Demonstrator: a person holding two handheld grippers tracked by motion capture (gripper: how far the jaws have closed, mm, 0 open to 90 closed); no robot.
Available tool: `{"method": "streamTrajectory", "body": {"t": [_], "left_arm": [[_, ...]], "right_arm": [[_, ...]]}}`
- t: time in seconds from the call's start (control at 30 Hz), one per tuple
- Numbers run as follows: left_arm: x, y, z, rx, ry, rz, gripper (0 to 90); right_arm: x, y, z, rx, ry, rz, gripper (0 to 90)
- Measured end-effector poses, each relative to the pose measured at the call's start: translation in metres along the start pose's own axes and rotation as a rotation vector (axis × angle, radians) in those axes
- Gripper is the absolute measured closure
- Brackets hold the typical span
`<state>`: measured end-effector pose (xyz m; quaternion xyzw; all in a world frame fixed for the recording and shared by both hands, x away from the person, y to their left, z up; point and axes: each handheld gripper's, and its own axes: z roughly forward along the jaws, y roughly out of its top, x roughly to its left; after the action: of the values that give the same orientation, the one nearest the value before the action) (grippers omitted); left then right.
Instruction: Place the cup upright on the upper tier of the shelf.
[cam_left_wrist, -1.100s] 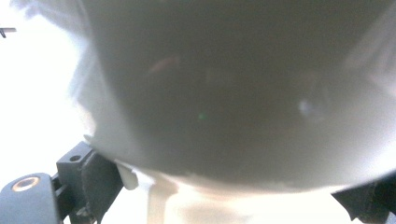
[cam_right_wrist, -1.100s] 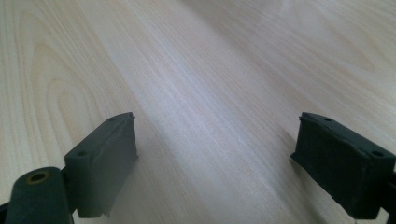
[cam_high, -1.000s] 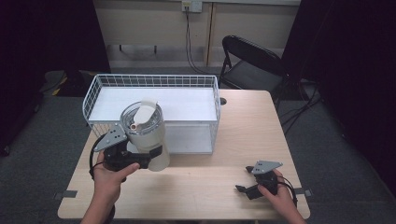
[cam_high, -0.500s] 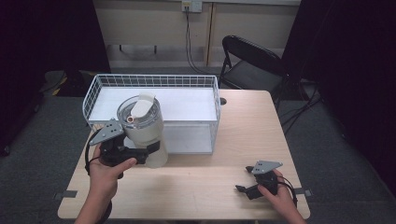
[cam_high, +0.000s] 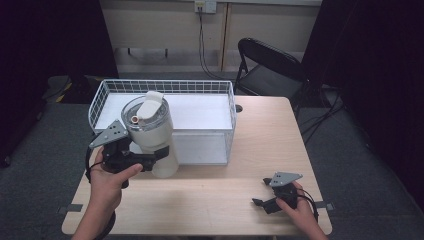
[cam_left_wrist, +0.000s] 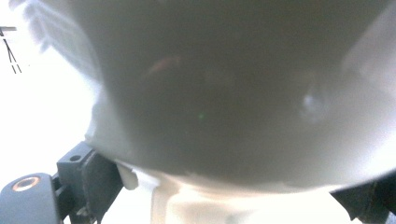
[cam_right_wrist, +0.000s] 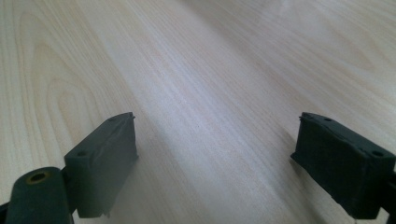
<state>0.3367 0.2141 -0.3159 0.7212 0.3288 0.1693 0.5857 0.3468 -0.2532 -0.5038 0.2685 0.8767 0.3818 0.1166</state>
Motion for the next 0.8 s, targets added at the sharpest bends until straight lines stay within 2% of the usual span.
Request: {"method": "streamTrajectory", "body": {"t": [0.27,0.8], "left_arm": [[0.0,0.007,-0.002,-0.002,-0.01,-0.004,9.3],[0.0,0.032,-0.007,-0.005,-0.021,0.0,9.3]], "right_arm": [[0.0,0.0,0.0,0.0,0.0,0.0,12.0],[0.0,0.0,0.0,-0.001,0.0,-0.001,12.0]]}}
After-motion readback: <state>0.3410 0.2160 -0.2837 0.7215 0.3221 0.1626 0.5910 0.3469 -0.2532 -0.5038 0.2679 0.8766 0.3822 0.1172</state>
